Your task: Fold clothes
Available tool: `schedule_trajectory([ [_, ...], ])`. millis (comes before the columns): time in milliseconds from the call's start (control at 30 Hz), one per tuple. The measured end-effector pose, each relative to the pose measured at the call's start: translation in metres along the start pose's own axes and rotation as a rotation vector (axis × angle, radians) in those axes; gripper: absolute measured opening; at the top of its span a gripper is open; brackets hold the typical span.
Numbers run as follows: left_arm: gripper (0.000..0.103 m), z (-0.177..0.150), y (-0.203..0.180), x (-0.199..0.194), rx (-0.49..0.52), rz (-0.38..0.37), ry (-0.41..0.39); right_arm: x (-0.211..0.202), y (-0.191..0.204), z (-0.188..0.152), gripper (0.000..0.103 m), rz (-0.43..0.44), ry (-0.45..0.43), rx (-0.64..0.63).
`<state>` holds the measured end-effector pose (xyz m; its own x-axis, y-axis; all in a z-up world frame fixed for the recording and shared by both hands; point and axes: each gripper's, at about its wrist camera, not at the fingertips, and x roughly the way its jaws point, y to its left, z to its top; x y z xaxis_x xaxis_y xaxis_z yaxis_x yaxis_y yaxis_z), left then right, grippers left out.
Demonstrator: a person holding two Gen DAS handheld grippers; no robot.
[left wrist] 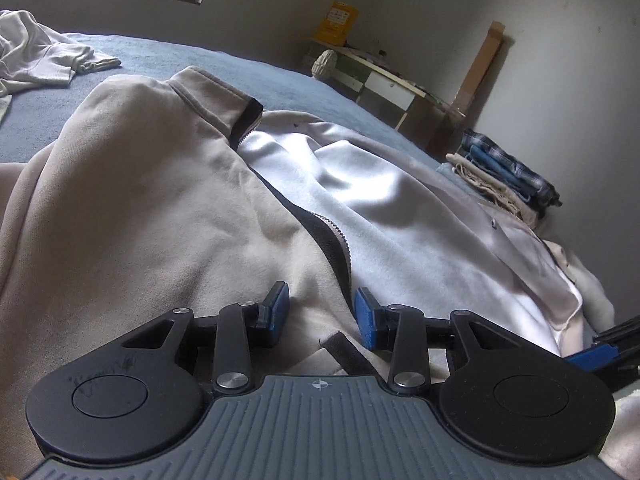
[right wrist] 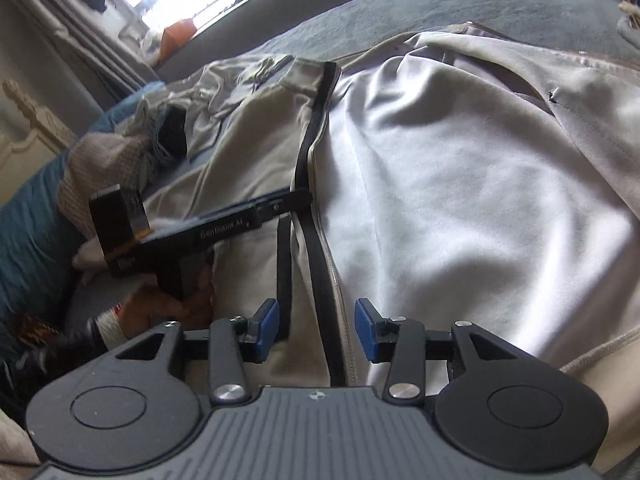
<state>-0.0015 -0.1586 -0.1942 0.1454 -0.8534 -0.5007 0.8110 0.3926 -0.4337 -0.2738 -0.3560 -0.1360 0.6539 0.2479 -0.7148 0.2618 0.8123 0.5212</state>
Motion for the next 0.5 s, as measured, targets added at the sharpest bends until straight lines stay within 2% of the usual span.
schedule_trajectory([
  [67,0.036,0.000,0.000,0.000,-0.001,-0.001,0.000,0.013,-0.007,0.010,0.045,0.025,0.002,0.040],
  [167,0.036,0.000,0.002,0.000,-0.014,-0.009,-0.001,0.037,-0.014,0.021,0.044,0.018,0.028,0.069],
  [300,0.036,-0.001,0.004,0.000,-0.026,-0.020,-0.006,0.068,-0.025,0.022,0.040,0.087,0.110,0.137],
  [333,0.036,-0.002,0.005,0.000,-0.028,-0.022,-0.007,0.072,-0.025,0.021,0.037,0.086,0.116,0.135],
  [367,0.036,-0.002,0.005,0.000,-0.031,-0.025,-0.009,0.073,-0.024,0.020,0.025,0.076,0.111,0.132],
  [433,0.036,-0.002,0.006,-0.001,-0.035,-0.031,-0.012,0.069,-0.022,0.018,0.016,0.073,0.085,0.130],
  [500,0.036,-0.002,0.008,-0.001,-0.044,-0.039,-0.014,0.062,-0.019,0.017,0.014,0.074,0.052,0.118],
])
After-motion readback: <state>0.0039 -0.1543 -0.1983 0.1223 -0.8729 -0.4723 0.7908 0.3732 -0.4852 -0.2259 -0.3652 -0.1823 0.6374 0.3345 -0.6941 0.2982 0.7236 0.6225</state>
